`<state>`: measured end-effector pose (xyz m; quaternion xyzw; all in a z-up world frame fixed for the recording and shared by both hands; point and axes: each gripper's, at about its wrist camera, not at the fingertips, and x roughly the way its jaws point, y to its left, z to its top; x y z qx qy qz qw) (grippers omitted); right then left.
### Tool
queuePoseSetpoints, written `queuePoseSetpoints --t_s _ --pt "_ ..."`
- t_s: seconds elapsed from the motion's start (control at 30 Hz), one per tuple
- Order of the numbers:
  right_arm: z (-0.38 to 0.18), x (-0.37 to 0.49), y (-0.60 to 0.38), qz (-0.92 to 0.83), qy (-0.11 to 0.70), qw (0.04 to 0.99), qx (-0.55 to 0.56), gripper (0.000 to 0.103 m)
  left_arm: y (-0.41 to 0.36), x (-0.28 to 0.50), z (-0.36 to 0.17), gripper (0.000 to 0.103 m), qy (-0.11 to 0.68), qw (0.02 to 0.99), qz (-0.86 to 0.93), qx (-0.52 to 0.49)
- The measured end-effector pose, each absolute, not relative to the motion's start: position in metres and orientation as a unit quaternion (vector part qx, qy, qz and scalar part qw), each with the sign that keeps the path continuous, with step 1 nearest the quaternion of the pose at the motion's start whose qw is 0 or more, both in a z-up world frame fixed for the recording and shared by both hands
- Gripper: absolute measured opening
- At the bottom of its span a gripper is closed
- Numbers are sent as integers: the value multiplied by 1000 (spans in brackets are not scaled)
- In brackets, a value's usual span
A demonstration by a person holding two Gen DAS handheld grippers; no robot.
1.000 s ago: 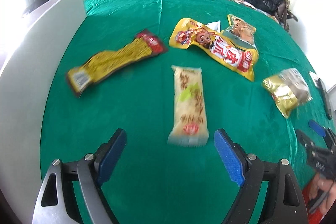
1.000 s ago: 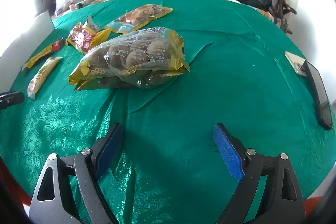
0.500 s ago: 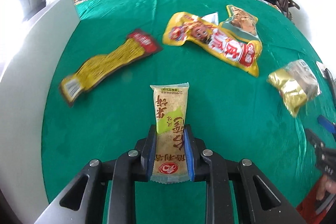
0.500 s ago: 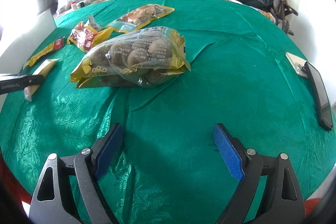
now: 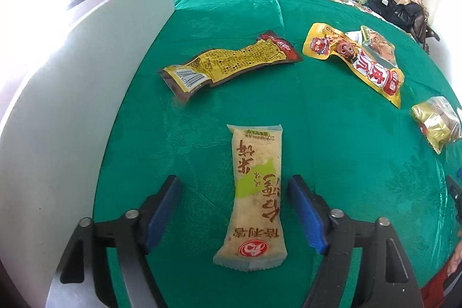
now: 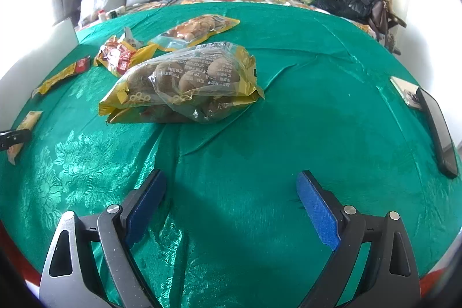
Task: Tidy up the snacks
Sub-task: 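Lower the left gripper onto the cream rice-cake bar and close it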
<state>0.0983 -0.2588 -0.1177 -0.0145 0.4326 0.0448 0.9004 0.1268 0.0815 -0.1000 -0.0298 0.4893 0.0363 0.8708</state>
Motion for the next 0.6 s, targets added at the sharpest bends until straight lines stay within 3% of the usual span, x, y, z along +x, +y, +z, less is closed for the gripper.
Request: queuePoseSetpoints --t_s 0.17,0.3,0.4,0.5,0.6 --pt "-114 96 -259 43 449 892 -13 94 91 125 -106 102 479 875 55 -35" --pt "-106 92 -258 60 460 886 2 92 91 129 -109 103 477 876 60 -37" --pt "-84 84 -251 86 425 901 7 92 90 131 -109 103 480 874 61 -38" --pt "-53 98 -229 121 388 914 -18 92 89 131 -108 103 483 872 63 -39" --pt "-35 140 -189 169 400 898 -67 92 89 133 -108 103 485 872 60 -37"
